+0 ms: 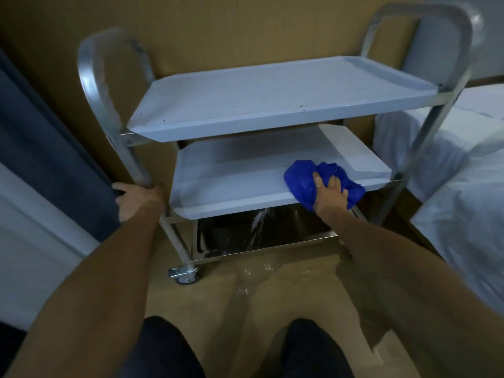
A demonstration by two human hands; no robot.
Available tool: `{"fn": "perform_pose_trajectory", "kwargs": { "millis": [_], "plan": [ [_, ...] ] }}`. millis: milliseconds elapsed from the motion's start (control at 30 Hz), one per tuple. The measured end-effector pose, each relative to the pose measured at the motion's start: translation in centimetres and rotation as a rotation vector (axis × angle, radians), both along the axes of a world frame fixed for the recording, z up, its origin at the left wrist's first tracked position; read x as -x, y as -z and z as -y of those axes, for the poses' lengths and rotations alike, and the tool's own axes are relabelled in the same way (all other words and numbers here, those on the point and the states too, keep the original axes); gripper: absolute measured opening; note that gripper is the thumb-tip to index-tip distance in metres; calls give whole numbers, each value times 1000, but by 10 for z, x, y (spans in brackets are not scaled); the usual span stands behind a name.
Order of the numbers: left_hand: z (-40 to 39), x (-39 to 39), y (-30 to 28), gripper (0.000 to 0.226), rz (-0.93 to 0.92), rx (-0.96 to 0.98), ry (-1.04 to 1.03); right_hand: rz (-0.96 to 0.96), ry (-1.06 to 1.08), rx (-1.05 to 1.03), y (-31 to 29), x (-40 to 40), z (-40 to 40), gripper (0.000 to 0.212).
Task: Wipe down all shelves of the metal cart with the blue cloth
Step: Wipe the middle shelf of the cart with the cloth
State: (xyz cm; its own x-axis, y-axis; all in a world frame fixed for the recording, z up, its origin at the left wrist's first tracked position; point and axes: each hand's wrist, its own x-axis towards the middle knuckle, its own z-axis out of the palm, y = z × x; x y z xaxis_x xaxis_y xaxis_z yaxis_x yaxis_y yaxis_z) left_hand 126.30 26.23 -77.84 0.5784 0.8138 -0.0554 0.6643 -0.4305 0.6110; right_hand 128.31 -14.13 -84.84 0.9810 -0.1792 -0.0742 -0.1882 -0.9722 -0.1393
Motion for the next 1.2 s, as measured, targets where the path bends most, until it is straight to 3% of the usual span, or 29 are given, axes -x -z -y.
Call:
{"fn": "perform_pose_trajectory", "kwargs": {
  "millis": [167, 300, 433, 533, 633, 900, 1033, 1100, 1200],
  "plan": [
    [1, 11, 3, 56, 32, 51, 126, 47, -100, 37, 10, 5, -27, 100],
    [4, 12, 6, 53, 51, -9, 128, 56, -377, 59, 7, 3, -96, 100],
    [0, 10, 8, 49, 44, 12, 110, 30, -654, 62, 3, -6, -219, 94],
    [-7, 3, 9, 44, 51, 144, 85, -26, -715, 101, 3, -4, -308, 90],
    [-10, -2, 7, 51, 67, 190, 32, 1, -679, 125, 5, 1, -340, 88],
    [10, -14, 9, 76, 171, 315, -156, -84, -617, -161, -5, -3, -275, 93],
    [18, -9, 14, 74, 155, 144, -135, -16, -468, -189, 0, -3, -182, 97],
    [17, -13, 25, 68, 165, 152, -70, -9, -372, -170, 0, -4, -133, 99],
    [31, -36, 50, 74, 185, 0, -285, -13, -247, -148, -1, -5, -84, 101]
  ]
}}
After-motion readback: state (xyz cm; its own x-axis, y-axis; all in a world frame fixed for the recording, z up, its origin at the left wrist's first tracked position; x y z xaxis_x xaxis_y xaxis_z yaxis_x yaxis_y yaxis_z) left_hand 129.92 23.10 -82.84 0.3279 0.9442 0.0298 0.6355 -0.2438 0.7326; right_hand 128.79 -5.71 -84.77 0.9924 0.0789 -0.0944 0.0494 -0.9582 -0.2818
